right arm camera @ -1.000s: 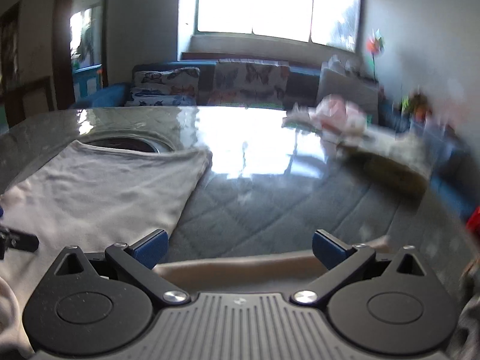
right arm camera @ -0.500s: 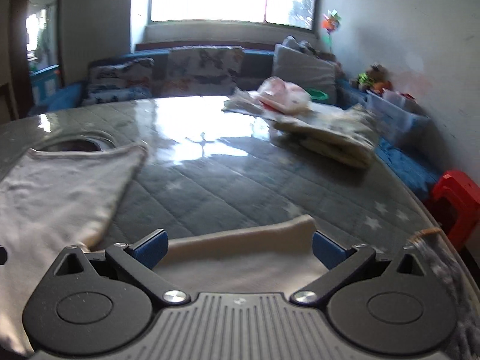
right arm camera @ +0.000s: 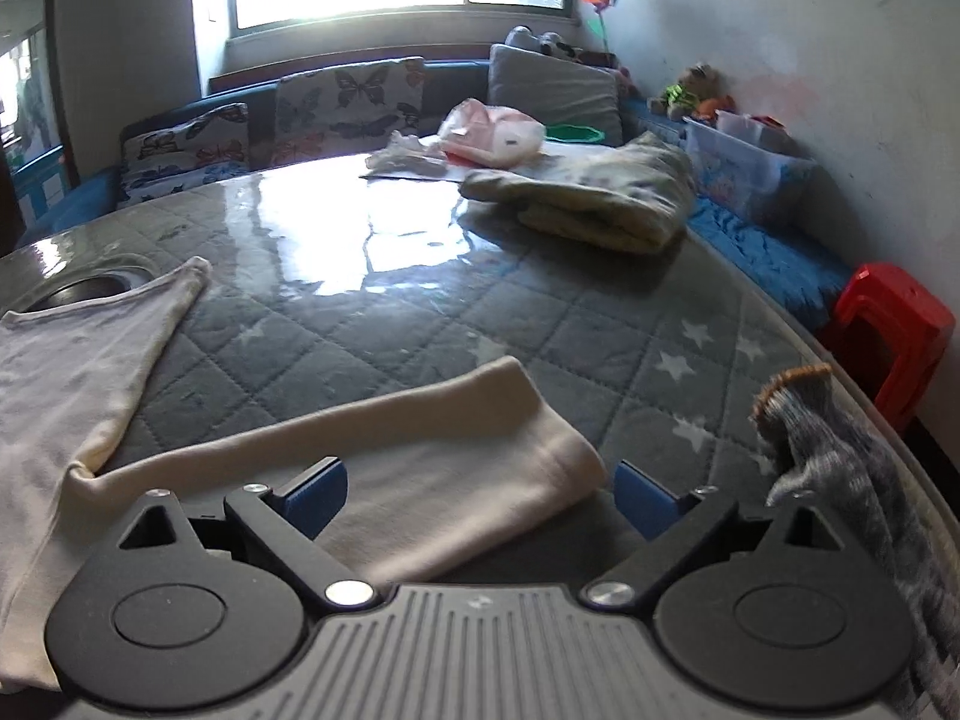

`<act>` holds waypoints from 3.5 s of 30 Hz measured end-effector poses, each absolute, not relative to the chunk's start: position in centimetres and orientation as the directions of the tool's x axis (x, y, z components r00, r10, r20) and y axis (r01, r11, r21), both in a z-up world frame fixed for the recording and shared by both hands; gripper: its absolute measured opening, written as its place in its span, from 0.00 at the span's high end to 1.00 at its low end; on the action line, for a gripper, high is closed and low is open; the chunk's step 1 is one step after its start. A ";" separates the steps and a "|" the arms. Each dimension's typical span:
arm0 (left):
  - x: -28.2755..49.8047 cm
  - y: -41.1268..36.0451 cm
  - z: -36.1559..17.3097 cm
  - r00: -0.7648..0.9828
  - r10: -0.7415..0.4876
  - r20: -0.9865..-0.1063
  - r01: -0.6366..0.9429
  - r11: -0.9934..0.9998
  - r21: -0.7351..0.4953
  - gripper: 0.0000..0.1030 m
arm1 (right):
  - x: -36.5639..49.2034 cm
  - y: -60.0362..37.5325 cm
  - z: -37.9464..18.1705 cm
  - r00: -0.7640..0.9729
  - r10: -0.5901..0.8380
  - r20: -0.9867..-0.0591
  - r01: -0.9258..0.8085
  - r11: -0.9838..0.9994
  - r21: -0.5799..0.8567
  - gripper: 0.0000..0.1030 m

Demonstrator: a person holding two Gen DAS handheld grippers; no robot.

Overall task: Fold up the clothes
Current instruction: 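Move the right gripper to the cream shirt's sleeve cuff, then close the right gripper on the sleeve cuff, then lift the sleeve and fold it across the shirt body, then open right gripper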

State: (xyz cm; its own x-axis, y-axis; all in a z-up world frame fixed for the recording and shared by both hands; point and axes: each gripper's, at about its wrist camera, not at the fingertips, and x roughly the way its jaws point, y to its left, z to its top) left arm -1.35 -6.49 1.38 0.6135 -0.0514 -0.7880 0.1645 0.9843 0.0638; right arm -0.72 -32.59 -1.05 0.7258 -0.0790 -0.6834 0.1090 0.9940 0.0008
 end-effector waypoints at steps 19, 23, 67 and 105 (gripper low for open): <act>-1.6 -7.7 0.6 0.592 -0.065 -0.803 0.191 0.980 0.062 0.00 | 0.1 -34.7 -1.2 0.718 -0.097 -0.689 0.179 0.983 0.049 0.47; -1.4 -7.5 0.7 0.593 -0.060 -0.803 0.184 0.981 0.062 0.00 | 0.0 -35.1 -1.0 0.722 -0.095 -0.685 0.190 0.980 0.065 0.55; 4.0 -11.0 1.0 0.605 -0.061 -0.794 0.196 0.978 0.074 0.00 | -2.9 -37.4 -0.6 0.776 -0.059 -0.628 0.197 0.968 0.152 0.93; 0.1 3.7 5.8 0.693 -0.001 -0.720 -0.041 0.998 -0.041 0.00 | -5.7 -21.6 12.0 0.861 0.310 -0.404 -0.291 0.950 0.110 0.96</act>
